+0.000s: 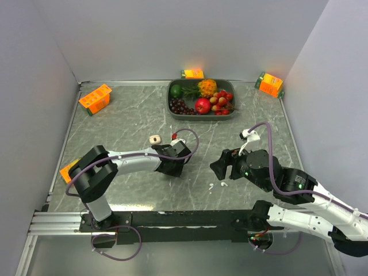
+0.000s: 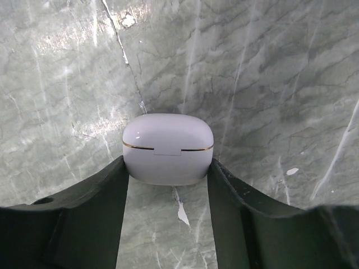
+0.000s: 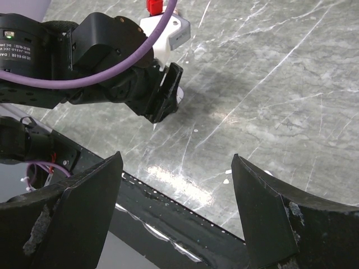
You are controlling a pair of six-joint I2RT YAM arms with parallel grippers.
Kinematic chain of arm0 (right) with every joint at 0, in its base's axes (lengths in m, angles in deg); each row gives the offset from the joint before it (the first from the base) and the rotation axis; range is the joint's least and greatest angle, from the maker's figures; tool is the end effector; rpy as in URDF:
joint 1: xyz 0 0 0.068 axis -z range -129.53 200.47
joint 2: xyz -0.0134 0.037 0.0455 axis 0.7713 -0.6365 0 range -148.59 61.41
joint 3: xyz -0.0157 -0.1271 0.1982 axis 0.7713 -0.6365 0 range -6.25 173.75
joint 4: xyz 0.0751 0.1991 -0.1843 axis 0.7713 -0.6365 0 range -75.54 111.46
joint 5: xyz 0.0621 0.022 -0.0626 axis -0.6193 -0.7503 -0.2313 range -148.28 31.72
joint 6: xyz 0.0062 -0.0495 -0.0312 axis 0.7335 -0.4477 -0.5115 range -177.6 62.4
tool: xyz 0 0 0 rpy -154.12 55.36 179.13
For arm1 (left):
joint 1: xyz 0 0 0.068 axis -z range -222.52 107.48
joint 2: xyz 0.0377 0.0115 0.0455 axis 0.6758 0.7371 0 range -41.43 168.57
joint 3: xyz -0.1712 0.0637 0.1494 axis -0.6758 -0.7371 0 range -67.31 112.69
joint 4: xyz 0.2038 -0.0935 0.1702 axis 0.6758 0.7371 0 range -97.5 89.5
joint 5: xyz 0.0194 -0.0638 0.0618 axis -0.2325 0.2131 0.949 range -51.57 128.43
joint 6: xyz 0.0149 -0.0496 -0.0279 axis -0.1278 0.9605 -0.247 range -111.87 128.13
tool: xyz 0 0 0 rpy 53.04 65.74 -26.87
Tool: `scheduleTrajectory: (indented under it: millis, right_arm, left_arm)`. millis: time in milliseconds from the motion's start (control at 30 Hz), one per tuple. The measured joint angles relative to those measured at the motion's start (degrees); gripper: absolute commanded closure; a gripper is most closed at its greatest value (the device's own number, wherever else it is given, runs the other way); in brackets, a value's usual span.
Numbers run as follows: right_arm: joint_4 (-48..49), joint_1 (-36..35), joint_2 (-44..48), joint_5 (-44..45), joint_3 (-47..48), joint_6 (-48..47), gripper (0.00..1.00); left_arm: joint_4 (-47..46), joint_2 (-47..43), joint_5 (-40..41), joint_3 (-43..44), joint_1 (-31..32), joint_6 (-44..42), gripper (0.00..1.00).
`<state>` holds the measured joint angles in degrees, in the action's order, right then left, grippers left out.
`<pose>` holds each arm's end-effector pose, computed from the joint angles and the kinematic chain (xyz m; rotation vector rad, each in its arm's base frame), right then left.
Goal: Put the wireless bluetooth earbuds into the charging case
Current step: Pick up the charging case at the center of the board.
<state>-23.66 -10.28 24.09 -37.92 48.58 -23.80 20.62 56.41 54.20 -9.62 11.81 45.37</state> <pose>0.0996 0.1475 0.3348 -0.2640 2.0707 0.6702 0.2053 -0.2658 0.1044 0.3278 2.6617 -0.1100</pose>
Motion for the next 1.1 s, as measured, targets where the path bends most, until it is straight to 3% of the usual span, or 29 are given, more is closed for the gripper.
scheduleTrajectory:
  millis: [67, 133, 300, 433, 533, 567, 667, 800, 1100]
  right_arm:
    - [0.0, 0.0, 0.1, 0.0, 0.0, 0.0, 0.14]
    - [-0.1, 0.0, 0.1, 0.1, 0.0, 0.0, 0.14]
    - [-0.4, 0.0, 0.1, 0.3, 0.7, 0.0, 0.14]
    - [0.0, 0.0, 0.0, 0.2, 1.4, -0.3, 0.15]
    - [1.4, 0.0, 0.0, -0.5, 1.4, -0.8, 0.17]
    - [2.2, 0.0, -0.1, -1.3, 1.4, -1.0, 0.17]
    - [4.1, 0.0, -0.6, -3.7, 1.4, -1.7, 0.19]
    - [5.8, 0.0, -3.6, -7.8, 1.4, -3.1, 0.2]
    - [7.2, 0.0, -14.6, -14.6, 1.4, -6.1, 0.32]
  left_arm:
    - [-1.0, -0.8, 0.0, -0.9, 0.1, -0.1, 0.9]
    - [-1.6, -2.4, -0.1, -2.4, 0.3, -0.1, 0.99]
    - [-4.2, -14.0, -0.4, -8.7, 2.0, -1.3, 0.99]
    - [-13.4, -30.7, -4.2, -15.2, 2.9, -3.4, 0.91]
    - [-31.0, -45.0, -10.2, -26.2, 3.3, -6.0, 0.92]
    - [-39.7, -49.7, -12.2, -31.9, 3.7, -7.2, 0.99]
    - [-57.2, -57.7, -16.2, -45.7, 6.0, -11.4, 0.99]
    - [-67.8, -58.6, -21.2, -52.8, 7.5, -16.2, 0.99]
    - [-84.7, -54.2, -25.1, -52.9, 8.5, -20.1, 0.99]
